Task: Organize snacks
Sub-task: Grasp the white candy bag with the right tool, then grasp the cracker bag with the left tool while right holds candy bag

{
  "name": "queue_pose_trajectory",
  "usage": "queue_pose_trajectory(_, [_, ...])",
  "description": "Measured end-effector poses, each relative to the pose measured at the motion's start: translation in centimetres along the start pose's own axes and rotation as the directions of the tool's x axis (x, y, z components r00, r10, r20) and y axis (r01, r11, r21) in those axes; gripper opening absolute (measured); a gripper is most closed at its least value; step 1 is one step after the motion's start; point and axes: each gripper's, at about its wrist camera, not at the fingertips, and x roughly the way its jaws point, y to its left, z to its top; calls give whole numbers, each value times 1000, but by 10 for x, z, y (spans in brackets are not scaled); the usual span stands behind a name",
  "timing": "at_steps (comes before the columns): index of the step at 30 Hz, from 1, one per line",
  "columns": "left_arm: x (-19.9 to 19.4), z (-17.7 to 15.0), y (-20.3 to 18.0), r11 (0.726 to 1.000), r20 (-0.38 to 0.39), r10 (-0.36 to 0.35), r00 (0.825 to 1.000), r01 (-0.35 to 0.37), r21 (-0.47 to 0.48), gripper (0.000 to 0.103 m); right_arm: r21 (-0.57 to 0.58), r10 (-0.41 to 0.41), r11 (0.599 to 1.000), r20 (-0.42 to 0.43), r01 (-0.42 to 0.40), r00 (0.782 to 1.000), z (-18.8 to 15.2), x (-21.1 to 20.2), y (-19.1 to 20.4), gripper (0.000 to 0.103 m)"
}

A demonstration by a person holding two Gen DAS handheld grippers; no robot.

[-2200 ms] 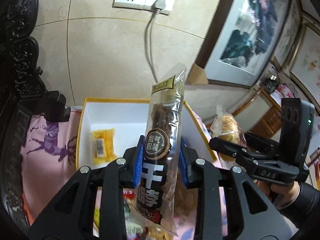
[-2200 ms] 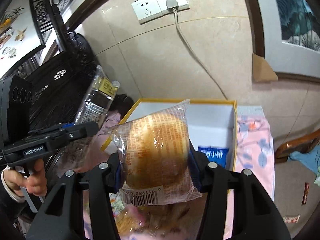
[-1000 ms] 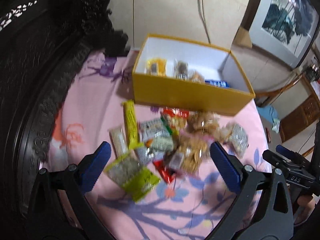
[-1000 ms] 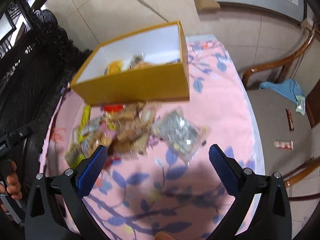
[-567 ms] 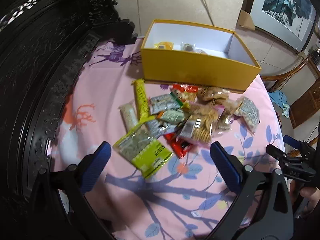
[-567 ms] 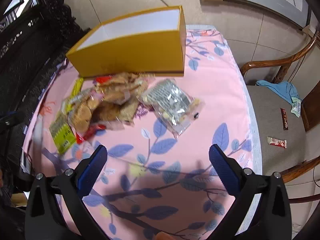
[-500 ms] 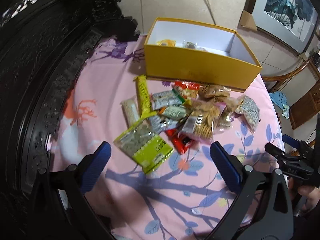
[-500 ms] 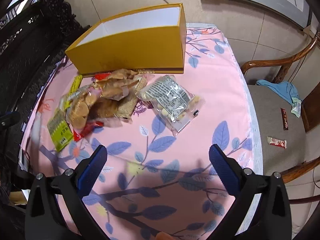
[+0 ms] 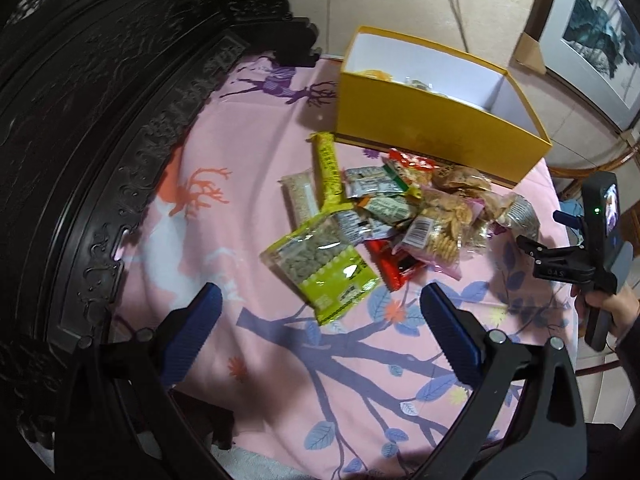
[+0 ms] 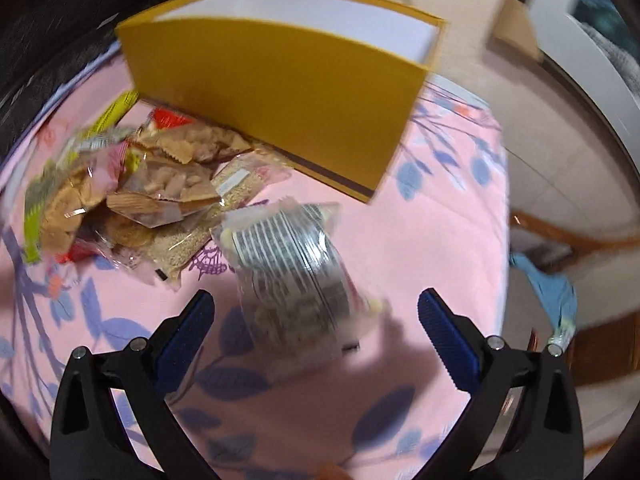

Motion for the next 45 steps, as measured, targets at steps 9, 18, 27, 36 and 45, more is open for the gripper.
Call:
queue_pose_trajectory(9, [2, -2, 35, 994, -31, 67, 997, -70, -80, 101, -108, 48, 993, -63, -54, 997, 15, 25, 9, 79])
queue_pose_trajectory(18, [16, -1, 40, 995, -57, 78, 995, -81, -62, 101, 80, 111, 991, -41, -107, 993, -2, 13, -10, 38])
queue_pose_trajectory(27, [53, -3, 29, 997, -138, 28, 990, -37, -62, 101, 309, 227, 923, 46, -230, 973, -65, -38, 7, 35])
queue_pose_trajectory(36, [67, 23, -28, 992, -96, -126, 987, 128, 13, 101, 400, 283, 871, 65, -285, 957, -87, -52, 45, 35])
queue_pose_trajectory(45, [100, 39, -119, 931, -68, -218, 974, 228, 287, 100, 455, 305, 837, 71, -303, 950, -96, -51, 36, 35])
